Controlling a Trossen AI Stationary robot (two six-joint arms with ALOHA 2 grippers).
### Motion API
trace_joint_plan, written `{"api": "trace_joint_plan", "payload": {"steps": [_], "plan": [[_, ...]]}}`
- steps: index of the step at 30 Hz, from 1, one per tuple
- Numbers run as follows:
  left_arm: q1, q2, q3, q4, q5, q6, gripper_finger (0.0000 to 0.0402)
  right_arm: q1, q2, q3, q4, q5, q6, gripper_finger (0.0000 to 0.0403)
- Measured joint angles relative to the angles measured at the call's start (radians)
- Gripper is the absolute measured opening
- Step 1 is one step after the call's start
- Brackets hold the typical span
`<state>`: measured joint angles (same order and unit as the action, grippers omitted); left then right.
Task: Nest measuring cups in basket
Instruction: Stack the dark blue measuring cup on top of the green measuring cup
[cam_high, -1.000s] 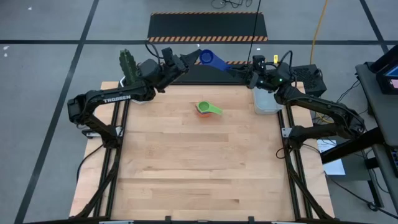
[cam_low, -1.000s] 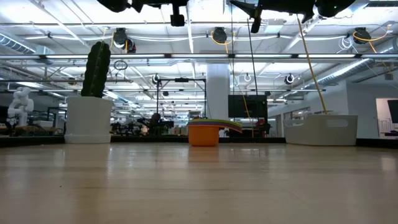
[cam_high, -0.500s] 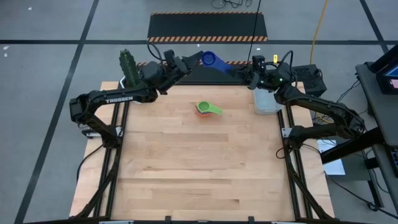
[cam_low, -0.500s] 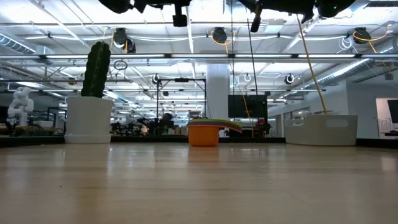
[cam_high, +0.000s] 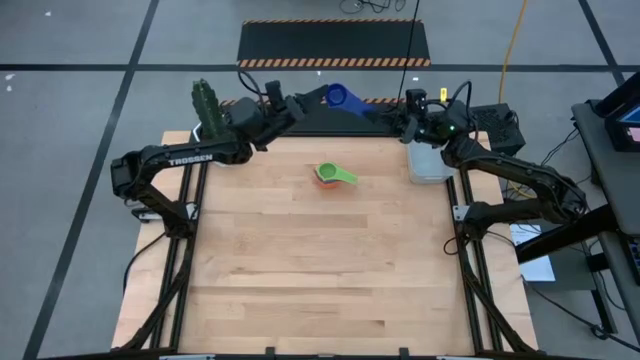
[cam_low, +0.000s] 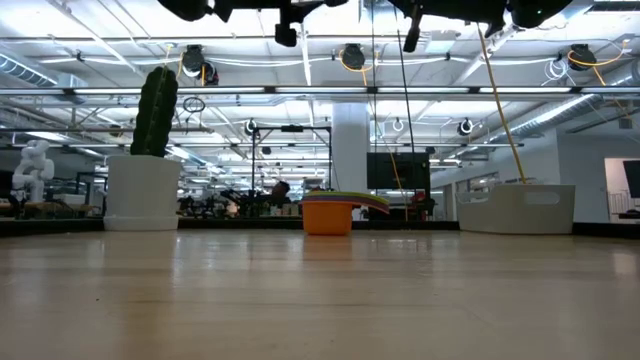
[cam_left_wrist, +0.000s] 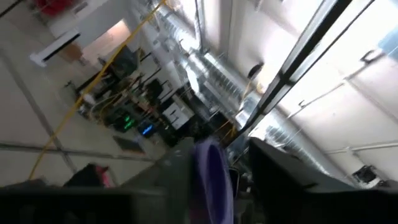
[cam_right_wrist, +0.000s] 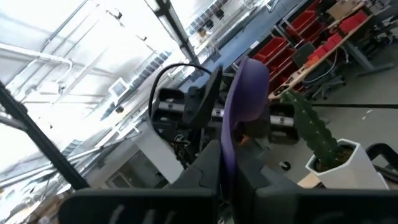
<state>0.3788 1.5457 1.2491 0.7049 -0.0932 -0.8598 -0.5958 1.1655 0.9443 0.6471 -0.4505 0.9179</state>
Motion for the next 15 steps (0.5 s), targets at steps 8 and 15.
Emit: {"api": "trace_joint_plan", "payload": {"steps": [8, 15], "plan": [[0.039, -0.068, 0.000, -0.242, 0.002, 0.063, 0.0271, -0.026, -0.002, 0.000, -0.088, -0.061, 0.079, 0.0002], [0.070, -0.152, 0.000, -0.439, 0.007, 0.139, 0.0298, -0.025, -0.001, 0.000, -0.341, -0.127, 0.020, 0.0001]]}}
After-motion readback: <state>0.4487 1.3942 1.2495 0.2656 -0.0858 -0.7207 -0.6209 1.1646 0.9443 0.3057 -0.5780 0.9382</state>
